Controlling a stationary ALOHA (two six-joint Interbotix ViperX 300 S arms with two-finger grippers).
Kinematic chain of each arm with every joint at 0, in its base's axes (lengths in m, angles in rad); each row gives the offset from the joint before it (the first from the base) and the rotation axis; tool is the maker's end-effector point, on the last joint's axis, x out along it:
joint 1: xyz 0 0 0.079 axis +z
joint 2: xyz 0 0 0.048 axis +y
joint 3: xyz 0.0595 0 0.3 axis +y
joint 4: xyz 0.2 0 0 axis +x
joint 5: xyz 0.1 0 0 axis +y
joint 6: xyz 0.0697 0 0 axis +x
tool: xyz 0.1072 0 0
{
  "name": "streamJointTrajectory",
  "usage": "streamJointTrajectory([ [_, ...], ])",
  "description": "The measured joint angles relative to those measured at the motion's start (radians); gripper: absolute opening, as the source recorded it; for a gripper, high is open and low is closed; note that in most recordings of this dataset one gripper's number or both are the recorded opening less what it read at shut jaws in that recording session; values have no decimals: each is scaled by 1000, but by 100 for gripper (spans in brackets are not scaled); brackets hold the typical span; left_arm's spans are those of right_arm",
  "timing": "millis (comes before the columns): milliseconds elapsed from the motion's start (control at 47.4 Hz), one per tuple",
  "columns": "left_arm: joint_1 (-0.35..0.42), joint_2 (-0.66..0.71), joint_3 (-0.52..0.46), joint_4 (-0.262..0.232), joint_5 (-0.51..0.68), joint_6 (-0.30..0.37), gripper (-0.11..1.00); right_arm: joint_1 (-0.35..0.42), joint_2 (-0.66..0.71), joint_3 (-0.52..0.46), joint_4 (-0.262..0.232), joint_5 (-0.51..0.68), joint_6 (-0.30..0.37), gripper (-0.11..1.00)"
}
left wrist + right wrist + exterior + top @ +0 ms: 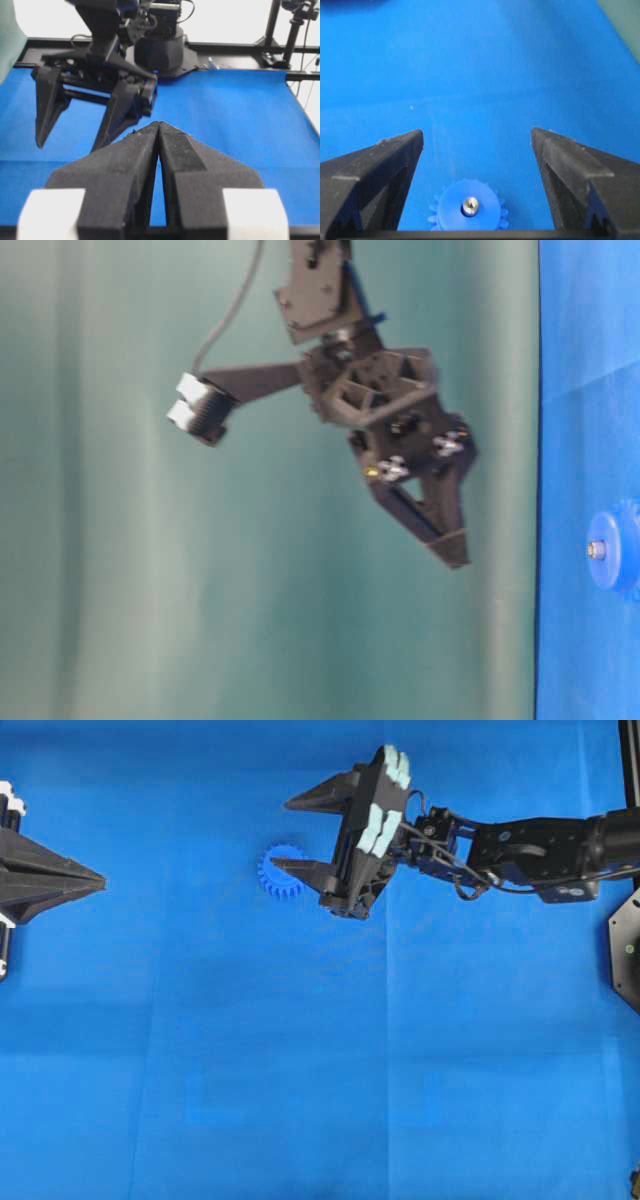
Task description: Insert the shaft placed at a random location into the center hole of the small gear at another random location.
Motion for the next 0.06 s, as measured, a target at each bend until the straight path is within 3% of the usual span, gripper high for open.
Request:
streamJointTrajectory([
  [63,0,0,0,0,0,0,0,-2,-9,2,-2,5,0,77],
])
